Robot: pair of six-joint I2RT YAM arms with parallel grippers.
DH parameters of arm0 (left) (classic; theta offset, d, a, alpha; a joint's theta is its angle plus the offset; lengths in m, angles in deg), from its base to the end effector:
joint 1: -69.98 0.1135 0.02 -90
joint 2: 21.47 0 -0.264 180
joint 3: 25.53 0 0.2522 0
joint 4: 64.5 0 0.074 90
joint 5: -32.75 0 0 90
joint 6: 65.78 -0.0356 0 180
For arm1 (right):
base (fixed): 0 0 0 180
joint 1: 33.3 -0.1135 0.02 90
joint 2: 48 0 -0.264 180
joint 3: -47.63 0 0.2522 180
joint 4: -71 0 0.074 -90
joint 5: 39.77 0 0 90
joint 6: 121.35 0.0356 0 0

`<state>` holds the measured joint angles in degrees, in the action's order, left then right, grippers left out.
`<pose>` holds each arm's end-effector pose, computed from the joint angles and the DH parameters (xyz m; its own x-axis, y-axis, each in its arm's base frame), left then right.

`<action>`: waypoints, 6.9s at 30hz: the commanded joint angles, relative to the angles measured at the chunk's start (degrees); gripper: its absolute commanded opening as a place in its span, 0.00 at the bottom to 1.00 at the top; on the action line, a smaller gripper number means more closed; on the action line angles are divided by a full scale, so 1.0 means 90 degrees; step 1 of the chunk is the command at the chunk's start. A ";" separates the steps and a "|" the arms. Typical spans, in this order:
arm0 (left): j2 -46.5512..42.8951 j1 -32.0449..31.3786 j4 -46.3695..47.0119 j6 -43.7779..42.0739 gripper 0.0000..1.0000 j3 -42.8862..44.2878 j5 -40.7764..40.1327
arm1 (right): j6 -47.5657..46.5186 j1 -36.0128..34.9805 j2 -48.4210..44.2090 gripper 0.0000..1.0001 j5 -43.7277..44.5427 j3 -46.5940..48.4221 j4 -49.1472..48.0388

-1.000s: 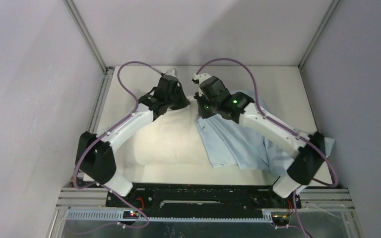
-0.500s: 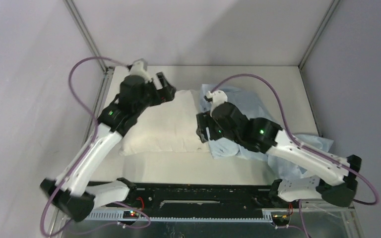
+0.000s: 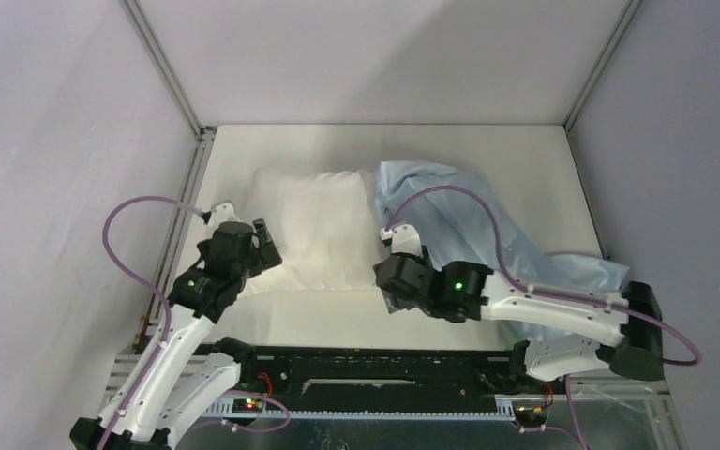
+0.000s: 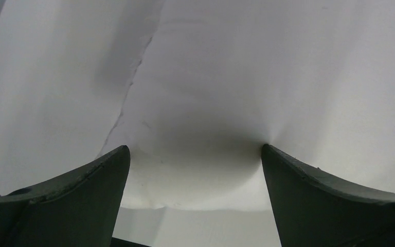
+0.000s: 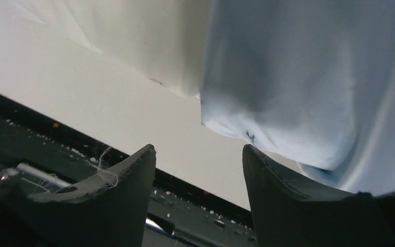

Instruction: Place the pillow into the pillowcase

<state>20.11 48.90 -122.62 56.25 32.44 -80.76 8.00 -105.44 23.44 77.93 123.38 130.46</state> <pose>0.1395 -0.0386 0.2889 -0.5541 -0.3076 -0.7735 -0.2853 0.9431 -0.1707 0.0917 0.2307 0.2961 -0.6773 -0.2715 -0.6838 -0.4291 0.9007 0.0673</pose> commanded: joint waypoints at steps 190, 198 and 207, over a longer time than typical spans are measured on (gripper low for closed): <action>0.4235 -0.0906 0.2832 0.1355 0.00 0.2373 0.1588 | -0.2147 0.1720 0.1913 0.00 -0.0968 0.3269 -0.0779; 0.4895 -0.0515 0.3029 0.1189 0.01 0.2932 0.1990 | -0.2201 0.2796 0.2080 0.05 -0.1626 0.2819 -0.0910; 0.4164 -0.0260 0.1985 0.0109 0.81 0.3617 0.1355 | -0.2164 0.3482 0.0795 0.71 -0.1235 0.1824 -0.1004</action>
<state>64.22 46.14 -102.95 61.89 60.42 -64.43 -12.48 -77.87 38.37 66.37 144.21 123.51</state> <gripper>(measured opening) 0.735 0.667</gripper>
